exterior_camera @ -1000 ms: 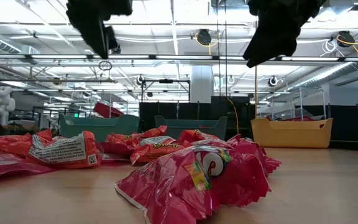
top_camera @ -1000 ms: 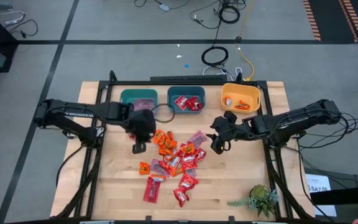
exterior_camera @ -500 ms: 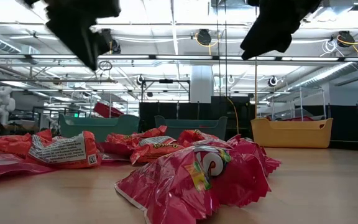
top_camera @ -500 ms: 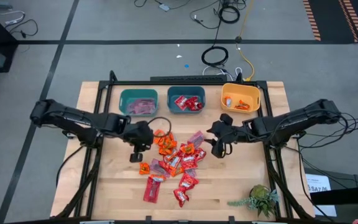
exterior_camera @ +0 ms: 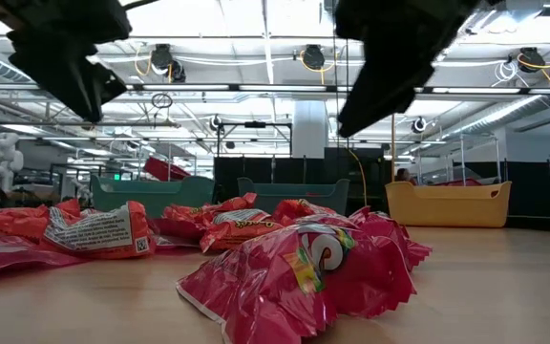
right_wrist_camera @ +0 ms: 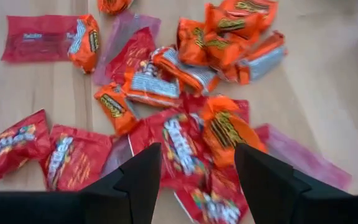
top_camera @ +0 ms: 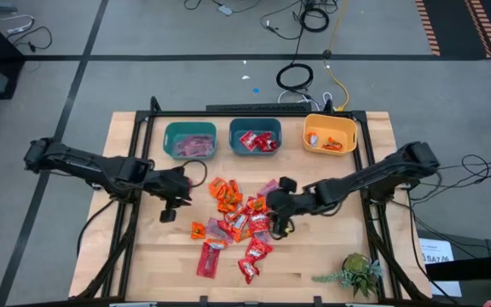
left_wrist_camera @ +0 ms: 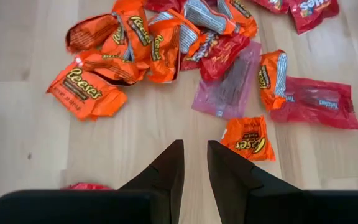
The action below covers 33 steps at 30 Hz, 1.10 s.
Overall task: Sort candy
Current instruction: Put the red candy into the blue bin
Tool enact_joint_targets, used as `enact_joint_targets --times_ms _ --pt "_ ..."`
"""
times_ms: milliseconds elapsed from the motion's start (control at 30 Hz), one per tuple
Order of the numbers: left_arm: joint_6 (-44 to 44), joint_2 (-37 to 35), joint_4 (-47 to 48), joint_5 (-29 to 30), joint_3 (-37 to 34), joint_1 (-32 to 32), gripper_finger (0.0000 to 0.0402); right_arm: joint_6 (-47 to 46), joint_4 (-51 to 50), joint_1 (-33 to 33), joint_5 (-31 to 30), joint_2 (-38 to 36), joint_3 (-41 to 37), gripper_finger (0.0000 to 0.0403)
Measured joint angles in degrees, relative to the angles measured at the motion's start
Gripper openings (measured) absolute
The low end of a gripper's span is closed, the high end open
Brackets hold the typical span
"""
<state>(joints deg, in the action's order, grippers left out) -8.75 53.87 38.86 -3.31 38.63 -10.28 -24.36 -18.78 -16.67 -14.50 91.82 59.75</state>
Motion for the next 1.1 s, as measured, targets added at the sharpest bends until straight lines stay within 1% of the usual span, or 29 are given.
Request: enact_joint_targets --times_ms 133,200,300,500,633,733,800,900,967,1100 --pt "0.00 -4.33 -1.00 -0.01 -2.05 -0.01 0.0080 2.60 -2.23 0.05 2.53 6.95 5.71 0.0196" --pt "0.01 -5.57 -0.86 -0.02 -2.33 -0.01 0.0080 2.98 -4.30 0.07 3.24 10.20 8.08 0.0196" --pt "0.02 -6.62 -0.80 -0.02 -2.33 -0.01 0.0080 3.03 -7.01 0.23 5.92 14.72 10.61 0.0196" --pt "-1.37 -6.77 -1.27 -0.28 -2.31 -0.01 0.0080 1.44 -7.30 0.63 5.68 21.16 11.99 0.0196" --pt "-1.64 -6.74 -1.17 -1.68 -2.31 -0.01 0.0080 -0.73 -7.40 0.66 5.37 22.94 12.31 0.0188" --pt "-2.99 -6.72 -1.13 -2.01 -2.31 -0.01 0.0080 -1.66 -7.50 0.51 4.97 22.72 12.21 0.0152" --pt "-2.99 -6.72 -1.12 -2.03 -2.31 -0.01 0.0080 -1.80 -7.87 0.48 4.89 22.08 12.08 0.0115" --pt "-2.97 -6.72 -1.10 -2.03 -2.31 0.00 0.0080 -1.99 -8.58 0.54 6.05 20.57 11.94 0.0049" --pt "-2.97 -6.72 -1.06 -2.03 -2.31 -0.01 0.0080 -2.03 -10.03 0.48 6.73 19.26 11.74 0.0017" --pt "-2.95 -6.71 -1.05 -2.02 -2.31 -0.01 0.0080 -4.67 -11.43 0.44 6.59 15.19 11.74 0.0018"
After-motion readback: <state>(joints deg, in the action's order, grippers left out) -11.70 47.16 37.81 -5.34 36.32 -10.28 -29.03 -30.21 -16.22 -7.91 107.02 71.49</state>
